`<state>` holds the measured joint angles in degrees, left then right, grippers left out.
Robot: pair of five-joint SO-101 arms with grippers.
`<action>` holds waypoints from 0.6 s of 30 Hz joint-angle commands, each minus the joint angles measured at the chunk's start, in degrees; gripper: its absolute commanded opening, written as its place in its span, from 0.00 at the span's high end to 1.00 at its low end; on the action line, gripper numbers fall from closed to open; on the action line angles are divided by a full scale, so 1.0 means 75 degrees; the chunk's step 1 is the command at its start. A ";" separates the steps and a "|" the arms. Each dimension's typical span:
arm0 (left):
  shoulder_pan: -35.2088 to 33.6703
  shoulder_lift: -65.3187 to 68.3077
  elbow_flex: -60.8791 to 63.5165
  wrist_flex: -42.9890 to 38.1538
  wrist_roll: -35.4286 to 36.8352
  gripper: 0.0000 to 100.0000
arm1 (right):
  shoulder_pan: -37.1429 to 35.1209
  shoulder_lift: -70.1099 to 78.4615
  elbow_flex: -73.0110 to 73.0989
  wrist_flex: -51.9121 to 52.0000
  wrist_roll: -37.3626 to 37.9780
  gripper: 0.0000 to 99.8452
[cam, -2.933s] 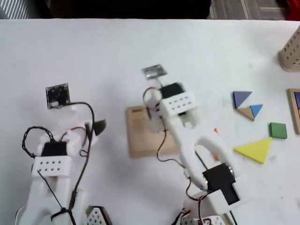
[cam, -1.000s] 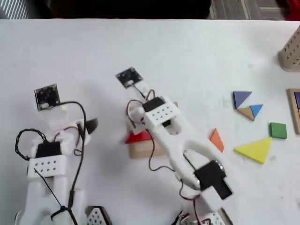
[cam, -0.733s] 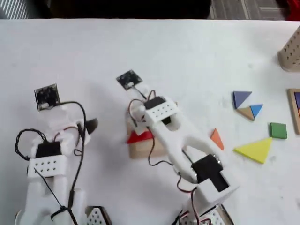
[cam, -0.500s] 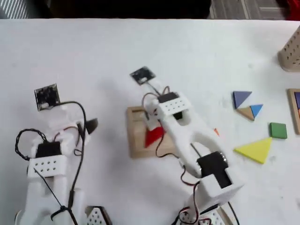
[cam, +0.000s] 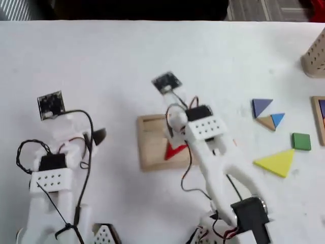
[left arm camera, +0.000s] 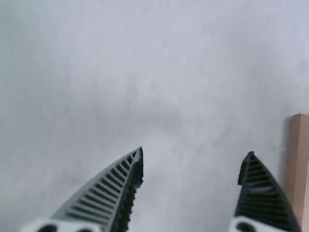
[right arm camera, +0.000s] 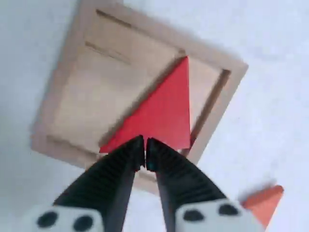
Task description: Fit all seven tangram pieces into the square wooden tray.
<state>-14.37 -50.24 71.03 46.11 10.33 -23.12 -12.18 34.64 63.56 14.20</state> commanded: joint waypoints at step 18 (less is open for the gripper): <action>-0.0064 -0.0041 -0.0387 -0.0211 0.0082 0.68 | -0.1377 -0.0404 0.1852 -0.1776 -0.0445 0.98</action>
<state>-14.37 -50.24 71.03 46.11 10.33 -32.35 -13.67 48.62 52.13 13.05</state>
